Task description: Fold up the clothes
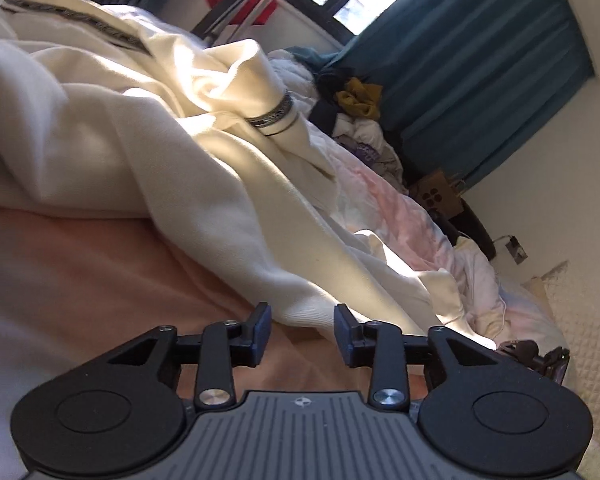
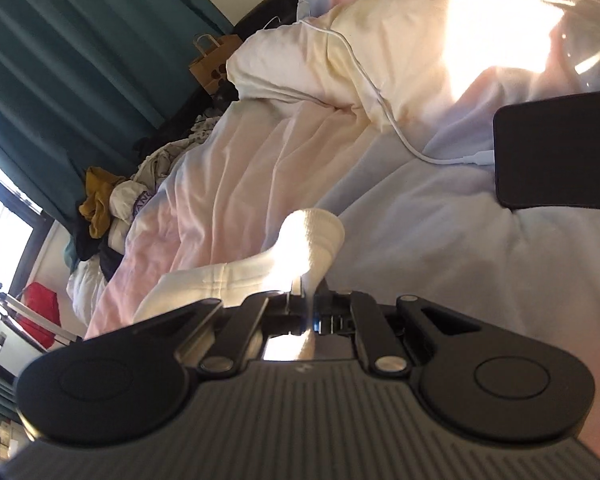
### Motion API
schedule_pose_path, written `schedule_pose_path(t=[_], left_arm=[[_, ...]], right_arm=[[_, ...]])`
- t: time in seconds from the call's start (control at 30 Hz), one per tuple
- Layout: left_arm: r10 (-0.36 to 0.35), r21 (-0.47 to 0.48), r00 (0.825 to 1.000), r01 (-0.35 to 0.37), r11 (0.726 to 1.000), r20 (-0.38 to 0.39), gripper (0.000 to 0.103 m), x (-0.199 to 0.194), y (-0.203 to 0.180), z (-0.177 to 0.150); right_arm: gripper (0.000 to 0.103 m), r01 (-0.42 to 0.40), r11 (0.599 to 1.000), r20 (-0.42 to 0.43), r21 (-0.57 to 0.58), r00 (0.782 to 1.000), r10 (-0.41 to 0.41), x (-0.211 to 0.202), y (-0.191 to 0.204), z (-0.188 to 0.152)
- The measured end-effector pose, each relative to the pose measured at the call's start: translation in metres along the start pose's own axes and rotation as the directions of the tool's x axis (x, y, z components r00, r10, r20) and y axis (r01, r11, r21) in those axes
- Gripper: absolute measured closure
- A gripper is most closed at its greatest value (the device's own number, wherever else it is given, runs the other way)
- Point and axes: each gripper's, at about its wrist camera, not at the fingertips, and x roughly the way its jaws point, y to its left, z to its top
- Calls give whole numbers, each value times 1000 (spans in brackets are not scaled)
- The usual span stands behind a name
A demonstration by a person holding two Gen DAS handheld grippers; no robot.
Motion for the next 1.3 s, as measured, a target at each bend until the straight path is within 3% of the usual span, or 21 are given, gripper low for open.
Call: schedule_pose_path(t=[0.1, 0.17, 0.23, 0.4, 0.43, 0.47, 0.53, 0.63, 0.7, 0.73, 0.83, 1.0, 1.17, 1.3], left_arm=[[7, -169, 997, 5, 986, 71, 46, -22, 26, 13], [37, -312, 990, 8, 950, 136, 39, -35, 51, 22], [76, -448, 978, 20, 894, 195, 37, -47, 75, 31], [193, -701, 929, 91, 707, 315, 35, -64, 134, 39], [214, -723, 922, 94, 684, 321, 36, -65, 141, 40], [224, -730, 919, 94, 677, 326, 37, -66, 145, 42], [234, -732, 910, 101, 674, 342, 44, -67, 152, 48], [246, -725, 913, 73, 684, 324, 72, -69, 155, 58], [267, -654, 914, -3, 757, 305, 83, -77, 148, 73], [276, -626, 913, -29, 779, 301, 88, -84, 144, 78], [298, -571, 907, -79, 817, 299, 92, -108, 132, 86], [313, -523, 892, -105, 846, 327, 94, -167, 122, 95], [291, -539, 915, -101, 836, 279, 94, -212, 127, 85], [270, -577, 935, -94, 811, 228, 95, -234, 140, 52]], right_arm=[[96, -14, 1000, -5, -8, 1000, 14, -2, 3, -1], [96, -19, 1000, -9, -2, 1000, 19, -3, 3, -1], [96, -23, 1000, -10, -1, 1000, 23, -3, 3, -1], [96, -26, 1000, -7, 3, 1000, 26, -2, 5, 0], [96, -26, 1000, -5, 4, 1000, 26, -2, 5, 0], [96, -26, 1000, -4, -1, 1000, 26, -2, 6, 0], [96, -25, 1000, 0, -8, 1000, 25, -1, 7, 0], [96, -39, 999, 6, 6, 999, 39, 0, 6, 1], [96, -53, 998, 4, 22, 999, 53, 0, 5, 3], [96, -61, 998, 3, 32, 998, 61, 0, 4, 4], [96, -88, 993, -3, 76, 996, 88, -2, -1, 9], [97, -129, 981, -5, 142, 991, 131, -7, -11, 16], [97, -181, 973, 35, 140, 983, 178, -23, -19, 27], [97, -177, 972, 88, 157, 982, 164, -38, -34, 37]])
